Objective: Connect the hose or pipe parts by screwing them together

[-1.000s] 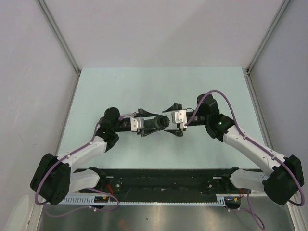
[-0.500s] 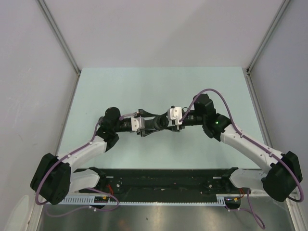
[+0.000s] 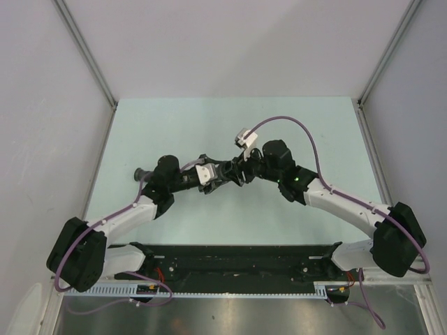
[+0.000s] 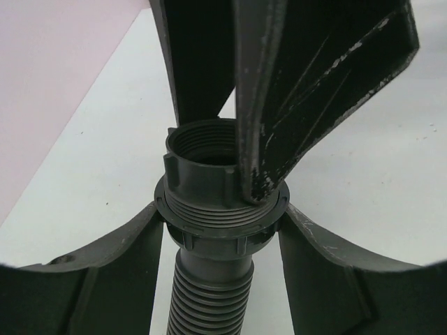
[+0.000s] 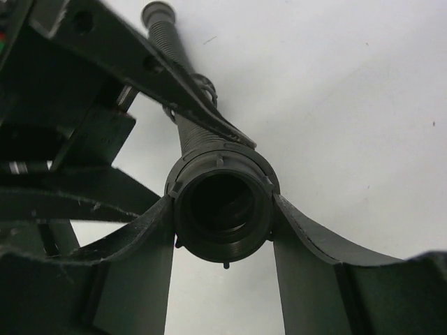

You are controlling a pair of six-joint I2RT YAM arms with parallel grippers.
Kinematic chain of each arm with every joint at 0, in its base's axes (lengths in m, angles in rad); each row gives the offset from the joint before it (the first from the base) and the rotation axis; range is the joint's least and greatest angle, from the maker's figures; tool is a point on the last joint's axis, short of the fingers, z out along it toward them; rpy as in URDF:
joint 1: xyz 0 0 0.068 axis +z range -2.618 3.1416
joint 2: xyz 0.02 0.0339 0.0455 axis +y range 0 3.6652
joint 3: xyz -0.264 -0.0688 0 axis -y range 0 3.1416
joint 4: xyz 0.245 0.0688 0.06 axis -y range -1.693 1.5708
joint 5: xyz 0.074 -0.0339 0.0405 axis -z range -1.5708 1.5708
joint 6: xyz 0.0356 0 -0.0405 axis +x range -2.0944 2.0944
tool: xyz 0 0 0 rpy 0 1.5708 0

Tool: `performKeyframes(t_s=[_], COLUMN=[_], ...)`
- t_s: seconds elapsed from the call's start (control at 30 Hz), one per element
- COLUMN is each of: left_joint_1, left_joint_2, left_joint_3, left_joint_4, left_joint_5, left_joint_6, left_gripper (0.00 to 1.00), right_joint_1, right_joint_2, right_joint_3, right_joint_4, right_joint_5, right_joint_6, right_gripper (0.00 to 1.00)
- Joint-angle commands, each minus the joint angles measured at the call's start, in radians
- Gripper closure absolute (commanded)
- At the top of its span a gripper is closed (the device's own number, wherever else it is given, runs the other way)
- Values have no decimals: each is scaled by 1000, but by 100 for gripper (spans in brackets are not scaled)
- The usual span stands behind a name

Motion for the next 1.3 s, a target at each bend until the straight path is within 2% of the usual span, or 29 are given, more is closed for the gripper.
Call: performKeyframes(t_s=[0.0,0.07,0.1,0.17,0.27,0.33,0.47,0.5,0.6,0.7,0.83,0.87,0.93,0.97,1.0,1.07,1.1,1.17,1.27], left_joint_1=[-42,-47,-51,-60,-70,-71,-70,-70,-65,-57,-45,-39,-31,-24,-21,-15,-13,-8,-4], left_joint_2=[-1,10,14,20,34,39,34,34,30,31,22,19,13,10,5,2,-3,-4,-7], left_joint_3=[59,64,65,68,70,68,61,59,56,54,54,51,50,50,50,54,57,62,67], left_joint_4=[149,150,152,153,153,153,153,153,153,153,153,153,152,152,150,146,140,129,109], left_joint_5=[-46,-72,-81,-110,-159,-164,-152,-151,-133,-113,-63,-52,-21,-9,2,57,77,123,166], left_joint_6=[0,-3,-3,0,-4,-6,-6,-7,-12,-21,-33,-36,-49,-53,-69,-84,-89,-95,-98], left_gripper=[100,100,100,100,100,100,100,99,100,100,100,100,100,100,100,100,100,100,100], right_joint_1=[81,86,84,86,79,72,69,60,23,-19,-82,-100,-149,-163,-172,-181,-180,-175,-174], right_joint_2=[54,70,80,82,79,68,28,19,-24,-68,-134,-146,-169,-170,-173,-173,-180,-192,-225], right_joint_3=[35,35,35,35,35,36,35,35,35,35,33,33,33,33,33,33,32,32,30], right_joint_4=[35,23,2,-38,-48,-37,-34,-43,-98,-141,-131,-120,-83,-83,-82,-92,-107,-153,-169], right_joint_5=[240,285,342,391,411,387,408,411,387,359,247,165,50,-86,-130,-228,-259,-355,-357], right_joint_6=[364,479,589,682,827,887,846,829,788,747,627,596,457,379,246,91,-48,-173,-335], right_gripper=[100,100,100,98,88,72,41,29,19,16,17,17,16,15,15,17,17,19,23])
